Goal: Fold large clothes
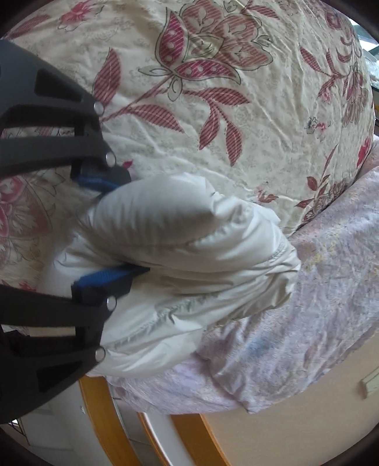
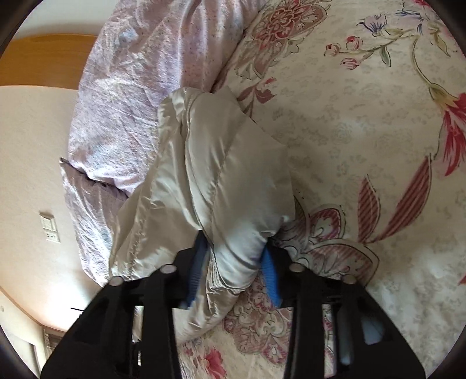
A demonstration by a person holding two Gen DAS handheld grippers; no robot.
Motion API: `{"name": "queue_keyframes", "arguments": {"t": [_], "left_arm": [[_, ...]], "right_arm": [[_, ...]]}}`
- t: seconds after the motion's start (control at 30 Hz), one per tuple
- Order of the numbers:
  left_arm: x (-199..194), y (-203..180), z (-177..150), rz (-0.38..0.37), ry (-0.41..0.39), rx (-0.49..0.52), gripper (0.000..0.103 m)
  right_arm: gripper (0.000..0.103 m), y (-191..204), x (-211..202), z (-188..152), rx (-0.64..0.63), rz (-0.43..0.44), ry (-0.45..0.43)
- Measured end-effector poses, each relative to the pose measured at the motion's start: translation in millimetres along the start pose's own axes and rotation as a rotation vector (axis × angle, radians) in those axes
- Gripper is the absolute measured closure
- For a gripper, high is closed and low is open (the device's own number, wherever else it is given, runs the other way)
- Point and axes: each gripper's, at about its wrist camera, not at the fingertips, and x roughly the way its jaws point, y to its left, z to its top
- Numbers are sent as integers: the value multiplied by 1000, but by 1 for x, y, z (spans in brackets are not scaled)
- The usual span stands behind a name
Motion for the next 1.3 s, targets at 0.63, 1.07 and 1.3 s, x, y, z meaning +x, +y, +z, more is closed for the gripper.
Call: {"name": "queue_keyframes", "arguments": {"t": [0.63,1.07,1.3], "left_arm": [[-102,32,5,-79,-104,20,84],[-167,93,-27,19,-110,20,78],[-163,103,-33,57,-120,32,41]], "right_arm": [[88,43,-49,-62,-172,110,58],[80,26,-75,-132,-305,23,137],[56,47,-119,-132,-474,-272,-181]]}}
